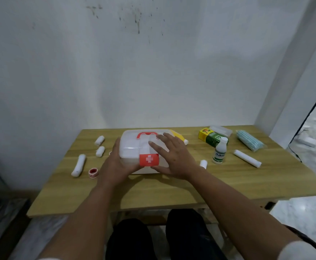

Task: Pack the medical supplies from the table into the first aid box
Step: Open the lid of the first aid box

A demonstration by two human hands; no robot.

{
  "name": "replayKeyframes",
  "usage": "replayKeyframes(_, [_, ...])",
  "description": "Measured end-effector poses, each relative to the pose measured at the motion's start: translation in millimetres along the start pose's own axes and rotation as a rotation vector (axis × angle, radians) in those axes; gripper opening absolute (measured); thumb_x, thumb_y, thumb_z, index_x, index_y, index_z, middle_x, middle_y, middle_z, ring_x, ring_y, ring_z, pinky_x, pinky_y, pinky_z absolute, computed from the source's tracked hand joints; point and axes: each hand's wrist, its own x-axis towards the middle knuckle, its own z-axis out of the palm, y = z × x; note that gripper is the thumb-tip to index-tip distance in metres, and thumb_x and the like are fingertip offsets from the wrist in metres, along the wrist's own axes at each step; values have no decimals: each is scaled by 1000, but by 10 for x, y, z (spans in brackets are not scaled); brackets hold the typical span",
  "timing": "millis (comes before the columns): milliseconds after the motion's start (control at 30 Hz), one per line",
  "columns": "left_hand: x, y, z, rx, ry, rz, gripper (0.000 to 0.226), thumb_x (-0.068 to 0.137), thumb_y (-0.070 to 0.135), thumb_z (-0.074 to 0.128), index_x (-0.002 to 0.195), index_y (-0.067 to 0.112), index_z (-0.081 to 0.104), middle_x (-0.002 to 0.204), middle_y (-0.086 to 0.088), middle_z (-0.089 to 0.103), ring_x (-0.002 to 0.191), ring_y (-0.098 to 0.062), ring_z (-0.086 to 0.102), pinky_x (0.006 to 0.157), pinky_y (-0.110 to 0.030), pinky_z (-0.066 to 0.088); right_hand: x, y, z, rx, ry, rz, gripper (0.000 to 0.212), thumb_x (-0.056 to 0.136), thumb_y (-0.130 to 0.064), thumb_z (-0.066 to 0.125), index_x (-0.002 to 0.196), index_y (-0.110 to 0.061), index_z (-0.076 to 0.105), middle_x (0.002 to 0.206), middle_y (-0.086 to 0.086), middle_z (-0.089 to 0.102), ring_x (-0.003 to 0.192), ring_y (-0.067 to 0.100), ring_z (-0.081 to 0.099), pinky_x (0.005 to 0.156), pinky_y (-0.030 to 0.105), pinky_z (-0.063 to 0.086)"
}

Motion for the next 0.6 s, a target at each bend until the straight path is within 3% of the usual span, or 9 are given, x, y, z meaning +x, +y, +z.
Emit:
replayKeyframes(100, [-58,-11,72,12,57,-19,103,64,69,88,146,66,25,129,30,58,121,-11,60,93,-42,57,-28,27,28,46,43,-9,67,98,-56,57,156,-25,45,157,17,44,147,39,39,109,59,40])
replayKeyframes(233, [-63,-69,114,44,76,-53,113,65,60,91,155,53,23,149,12,56,131,-20,56,94,-44,57,-31,82,54,113,102,-30,49,103,-39,56,149,-24,56,152,19,50,143,40,43,107,58,42])
replayKeyframes(433, [-48,-75,139,73,83,-75,116,67,55,93,157,51,20,152,8,54,132,-23,57,92,-47,60,73,81,-10,246,175,-30,34,102,-34,59,132,-23,72,136,10,66,130,30,58,100,51,46])
replayKeyframes(600, [-46,-101,167,100,87,-58,117,65,58,92,158,48,20,149,10,56,130,-20,57,89,-42,58,220,109,-121,466,226,98,31,98,-30,65,126,-21,76,128,4,71,121,20,64,100,46,49])
